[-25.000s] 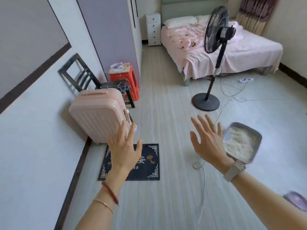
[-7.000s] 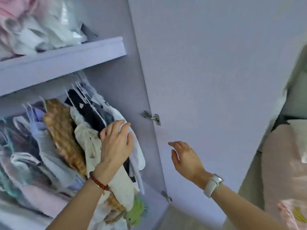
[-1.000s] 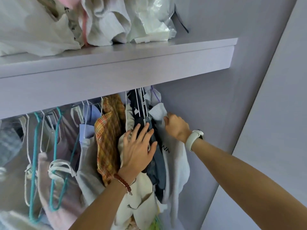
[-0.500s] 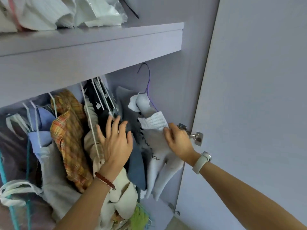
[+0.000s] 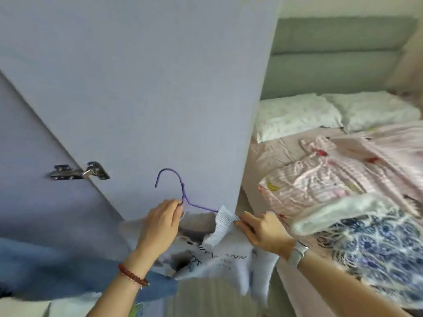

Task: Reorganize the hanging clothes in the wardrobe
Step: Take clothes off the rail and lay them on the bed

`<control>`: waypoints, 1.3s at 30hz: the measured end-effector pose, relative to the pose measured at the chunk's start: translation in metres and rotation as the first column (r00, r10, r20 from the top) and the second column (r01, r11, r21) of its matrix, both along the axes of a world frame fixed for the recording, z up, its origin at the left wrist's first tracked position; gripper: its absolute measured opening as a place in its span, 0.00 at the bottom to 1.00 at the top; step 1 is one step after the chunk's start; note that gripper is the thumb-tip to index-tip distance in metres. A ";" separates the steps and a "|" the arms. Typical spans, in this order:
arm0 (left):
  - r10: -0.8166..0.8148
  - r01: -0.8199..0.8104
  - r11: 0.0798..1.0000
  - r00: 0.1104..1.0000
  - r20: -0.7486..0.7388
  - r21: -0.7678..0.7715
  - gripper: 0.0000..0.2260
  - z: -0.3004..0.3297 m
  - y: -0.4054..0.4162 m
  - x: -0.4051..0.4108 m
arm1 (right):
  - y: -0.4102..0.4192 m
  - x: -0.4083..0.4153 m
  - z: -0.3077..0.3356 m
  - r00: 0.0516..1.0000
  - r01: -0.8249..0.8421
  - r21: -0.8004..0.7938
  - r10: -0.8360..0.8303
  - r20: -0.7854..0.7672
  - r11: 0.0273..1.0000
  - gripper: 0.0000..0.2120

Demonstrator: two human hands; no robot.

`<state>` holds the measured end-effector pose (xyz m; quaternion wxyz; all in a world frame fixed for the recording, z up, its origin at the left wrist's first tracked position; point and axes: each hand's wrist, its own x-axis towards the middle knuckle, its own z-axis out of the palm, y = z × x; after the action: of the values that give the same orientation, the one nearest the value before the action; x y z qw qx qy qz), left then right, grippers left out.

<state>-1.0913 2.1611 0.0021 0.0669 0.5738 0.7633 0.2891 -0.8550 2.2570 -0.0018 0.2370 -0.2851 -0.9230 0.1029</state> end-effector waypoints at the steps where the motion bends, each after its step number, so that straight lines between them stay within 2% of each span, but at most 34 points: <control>1: -0.072 0.075 0.996 0.996 0.058 -0.041 0.08 -0.007 0.011 0.019 | 0.001 0.026 -0.005 0.998 0.067 -0.011 -0.067 0.012 0.998 0.20; 4: -0.251 0.278 0.956 0.941 0.226 -0.096 0.15 -0.022 0.047 0.082 | 0.000 0.102 -0.014 0.954 0.298 -0.044 -0.298 0.020 0.953 0.17; 5: -0.307 0.338 0.937 0.919 0.249 -0.093 0.13 -0.024 0.060 0.104 | -0.003 0.126 -0.014 0.926 0.376 -0.053 -0.376 0.019 0.925 0.16; 7: -0.406 0.432 0.901 0.875 0.265 -0.046 0.08 -0.020 0.086 0.151 | -0.007 0.170 -0.011 0.860 0.509 -0.074 -0.510 0.014 0.857 0.13; 10: -0.532 0.525 0.845 0.805 0.263 0.103 0.04 -0.006 0.125 0.219 | -0.012 0.226 0.001 0.750 0.659 -0.092 -0.661 0.016 0.746 0.06; 13: -0.580 0.551 0.813 0.791 0.195 0.188 0.05 0.005 0.163 0.279 | -0.011 0.271 0.010 0.664 0.741 -0.148 -0.747 0.017 0.655 0.04; 15: -0.577 0.536 0.810 0.801 0.161 0.237 0.05 0.009 0.186 0.310 | -0.002 0.290 0.010 0.647 0.749 -0.186 -0.762 0.003 0.636 0.08; 18: -0.520 0.471 0.816 0.851 0.073 0.335 0.05 0.010 0.214 0.341 | 0.020 0.299 0.004 0.677 0.706 -0.244 -0.735 -0.041 0.665 0.12; 22: -0.407 0.353 0.845 0.912 0.054 0.403 0.07 0.016 0.240 0.342 | 0.056 0.289 0.006 0.684 0.650 -0.310 -0.712 -0.157 0.693 0.11; 28: -0.300 0.272 0.819 0.954 -0.027 0.506 0.06 0.040 0.314 0.330 | 0.134 0.274 0.017 0.655 0.589 -0.362 -0.689 -0.310 0.723 0.07; 35: -0.347 0.314 0.810 0.937 -0.026 0.496 0.07 0.043 0.456 0.367 | 0.261 0.299 0.009 0.541 0.607 -0.449 -0.755 -0.370 0.656 0.05; 39: -0.422 0.410 0.840 0.905 -0.049 0.356 0.14 0.017 0.547 0.398 | 0.349 0.329 -0.015 0.470 0.669 -0.477 -0.822 -0.322 0.569 0.06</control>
<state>-0.6938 2.7077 0.0186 0.0342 0.7236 0.5538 0.4106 -0.5258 2.6056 -0.0167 0.4495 -0.6549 -0.5767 0.1907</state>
